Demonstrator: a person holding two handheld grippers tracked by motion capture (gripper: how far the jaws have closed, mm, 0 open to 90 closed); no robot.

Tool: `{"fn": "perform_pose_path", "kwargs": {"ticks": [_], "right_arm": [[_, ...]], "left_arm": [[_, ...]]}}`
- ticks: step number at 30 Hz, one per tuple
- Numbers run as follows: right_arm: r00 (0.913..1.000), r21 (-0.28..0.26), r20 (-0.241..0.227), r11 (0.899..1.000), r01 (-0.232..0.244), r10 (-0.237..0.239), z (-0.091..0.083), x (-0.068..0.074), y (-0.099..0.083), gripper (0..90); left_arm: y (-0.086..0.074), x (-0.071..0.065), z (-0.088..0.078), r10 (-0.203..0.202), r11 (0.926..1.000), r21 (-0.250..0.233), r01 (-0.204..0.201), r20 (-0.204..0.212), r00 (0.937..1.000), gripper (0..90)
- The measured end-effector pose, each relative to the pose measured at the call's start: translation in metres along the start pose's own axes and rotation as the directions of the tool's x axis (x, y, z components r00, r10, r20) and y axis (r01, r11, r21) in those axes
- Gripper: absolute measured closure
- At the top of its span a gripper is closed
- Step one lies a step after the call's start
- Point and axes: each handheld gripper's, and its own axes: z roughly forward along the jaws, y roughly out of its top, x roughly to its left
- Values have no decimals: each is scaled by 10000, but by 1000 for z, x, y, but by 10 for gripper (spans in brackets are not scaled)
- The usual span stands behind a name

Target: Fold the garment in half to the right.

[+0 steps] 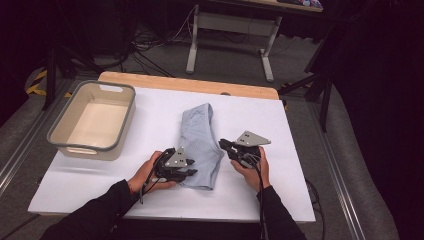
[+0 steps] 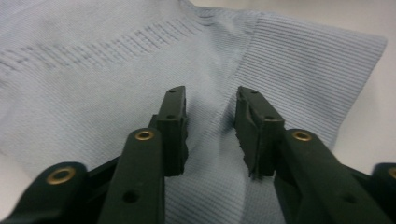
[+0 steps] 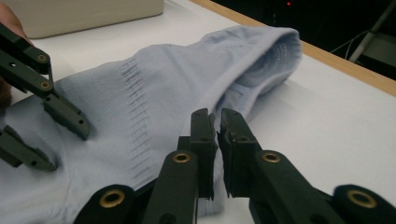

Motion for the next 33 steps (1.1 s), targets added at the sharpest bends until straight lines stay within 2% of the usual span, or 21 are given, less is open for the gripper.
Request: {"fn": "perform_pose_path", "kwargs": {"ticks": [3, 6, 10, 12, 15, 16, 18, 19, 21, 23, 27, 31, 33], "right_arm": [[9981, 90, -64, 9981, 607, -606, 12, 1, 8, 866], [9957, 112, -194, 9958, 905, -902, 29, -3, 20, 869], [9966, 106, -623, 9984, 555, -548, 51, -15, 36, 854], [9965, 124, -633, 9984, 557, -549, 63, -22, 46, 847], [9969, 206, -590, 9984, 531, -518, 70, -27, 51, 850], [9973, 355, -655, 9987, 367, -344, 83, -34, 55, 860], [9961, 649, -852, 9974, 303, -247, 94, -37, 55, 876], [9958, 797, -854, 9960, 398, -329, 98, -38, 55, 881], [9957, 974, -900, 9948, 294, -206, 104, -39, 52, 889], [9956, 1239, -930, 9921, 198, -83, 111, -42, 48, 890], [9975, 1747, -673, 9846, -84, 204, 122, -49, 35, 888], [9983, 1745, -328, 9838, -418, 483, 126, -54, 29, 888], [9984, 1932, -219, 9801, -460, 512, 130, -55, 26, 889]], "left_arm": [[0, 0, 0, -48, 10000, 9, 48, 92, 9999, 691], [0, 1, 0, -99, 9999, -103, 102, 271, 9996, 737], [0, 0, 0, -82, 9999, -92, 85, 351, 9993, 758], [0, 0, 0, -141, 9999, -78, 144, 325, 9994, 760], [0, 0, 0, -134, 9999, -13, 135, 277, 9995, 766], [0, -1, 0, -92, 9999, -80, 95, 323, 9994, 781], [0, 0, 0, -19, 10000, -66, 21, 336, 9994, 797], [0, -1, 0, -34, 10000, -40, 35, 410, 9992, 807], [1, -2, 1, 132, 9999, 12, -132, 443, 9989, 818], [1, -2, 1, 118, 9999, 45, -120, 520, 9986, 822], [1, 0, 1, 51, 10000, 80, -56, 669, 9977, 823], [1, 0, 1, 72, 9999, 102, -79, 678, 9977, 823], [1, 0, 2, 52, 9999, 87, -58, 666, 9978, 823]]}}
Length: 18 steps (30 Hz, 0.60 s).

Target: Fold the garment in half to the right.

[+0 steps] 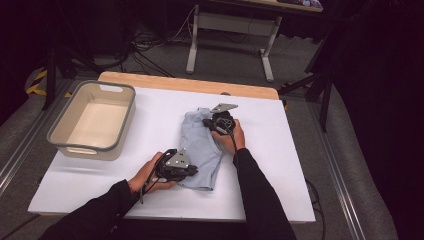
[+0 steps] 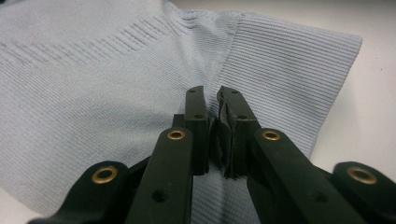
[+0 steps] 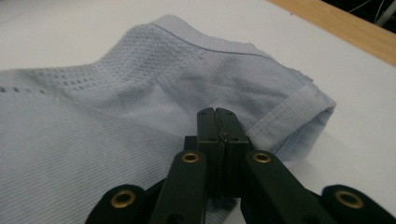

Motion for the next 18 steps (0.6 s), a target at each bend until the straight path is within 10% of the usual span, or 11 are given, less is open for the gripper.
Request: {"fn": "perform_pose_path", "kwargs": {"ticks": [18], "right_arm": [[9952, 493, 973, 9988, -85, 36, 1, -8, 6, 872]], "left_arm": [[6, -1, -10, 111, 9999, -115, -115, -273, 9996, 791]]}}
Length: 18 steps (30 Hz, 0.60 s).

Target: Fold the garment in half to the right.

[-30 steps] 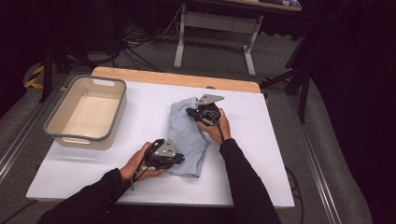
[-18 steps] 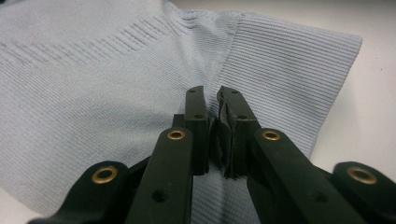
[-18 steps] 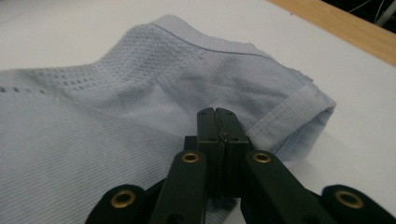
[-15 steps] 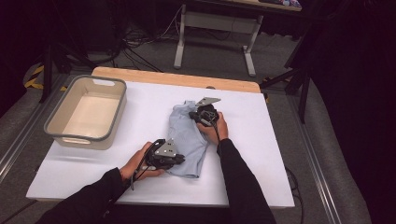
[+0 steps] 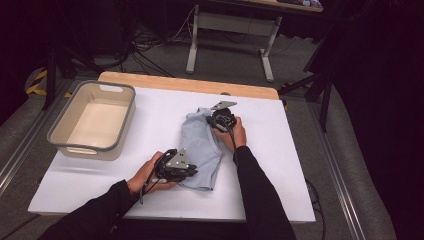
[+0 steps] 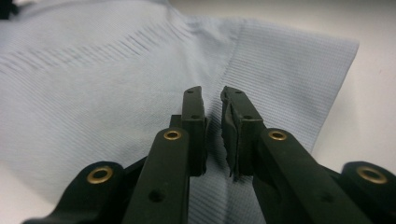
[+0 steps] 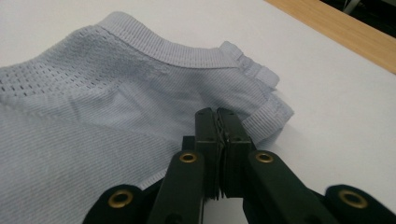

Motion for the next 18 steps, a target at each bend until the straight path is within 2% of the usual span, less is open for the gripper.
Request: {"fn": "perform_pose_path", "kwargs": {"ticks": [2, 5, 9, 13, 18], "right_arm": [[9999, -29, 141, 10000, 91, -91, -4, 0, 2, 868], [9998, -303, 161, 9995, 121, -116, -12, 0, 5, 870], [9986, -629, 282, 9969, 465, -448, -28, 5, 11, 884], [9998, -1278, -104, 9917, 150, -165, -44, 14, 10, 888], [9982, -1417, -237, 9886, 518, -557, -63, 33, 3, 888]], "left_arm": [[3, 5, -11, -241, 9977, -627, 238, -39, 9997, 782], [7, 13, -26, -312, 9914, -1286, 238, -561, 9979, 764], [13, 26, -38, -387, 9855, -1685, 184, -1180, 9923, 754], [19, 38, -37, -327, 9849, -1730, 54, -1552, 9873, 754], [21, 52, -24, -262, 9904, -1379, -15, -1988, 9797, 741]]}}
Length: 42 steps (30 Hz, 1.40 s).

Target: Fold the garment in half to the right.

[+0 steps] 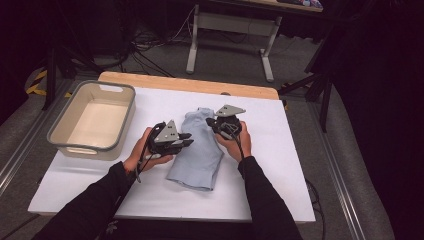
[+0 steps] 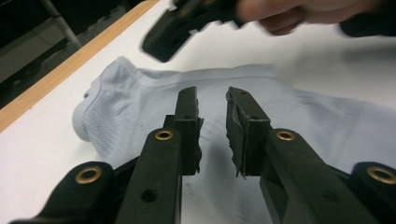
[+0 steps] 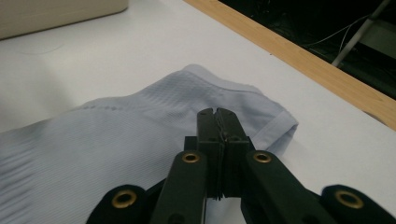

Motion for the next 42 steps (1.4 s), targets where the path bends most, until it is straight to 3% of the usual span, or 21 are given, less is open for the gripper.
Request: {"fn": "perform_pose_path", "kwargs": {"ticks": [4, 11, 14, 17, 19, 22, 27, 32, 37, 42], "right_arm": [[9997, 45, -143, 9998, 213, -212, -9, 17, -9, 885], [9979, 246, -172, 9977, 625, -621, -16, 39, -23, 885], [9986, 280, -228, 9984, 482, -476, -17, 40, -29, 885], [9985, 471, -218, 9975, 522, -512, -16, 43, -36, 883], [9984, 586, -205, 9968, 541, -530, -16, 44, -43, 881], [9982, 664, -118, 9960, 599, -592, -17, 45, -49, 880], [9983, 504, 66, 9971, 577, -581, -26, 42, -52, 849], [9986, 138, 300, 9989, 440, -444, -44, 38, -47, 804], [9995, -39, 253, 9998, 181, -180, -60, 37, -50, 698], [9999, 21, 122, 9999, 116, -116, -69, 41, -55, 639]], "left_arm": [[-4, 0, 10, 188, 9986, 503, -186, -43, 9998, 703], [-10, 0, 22, -38, 9946, 1034, 34, 37, 10000, 713], [-13, 0, 25, -221, 9925, 1207, 207, 107, 9997, 724], [-18, 1, 30, -315, 9858, 1656, 270, 247, 9992, 726], [-21, 1, 32, -518, 9850, 1663, 456, 329, 9981, 728], [-21, 0, 33, -517, 9849, 1669, 463, 280, 9983, 733], [-17, -2, 24, -470, 9937, 1020, 464, 38, 9989, 700], [-10, -6, 2, -162, 9984, 540, 164, -44, 9999, 660], [-12, -13, -14, -115, 9981, 599, 109, 86, 9999, 611], [-24, -24, -21, -176, 9914, 1307, 116, 447, 9988, 532]]}}
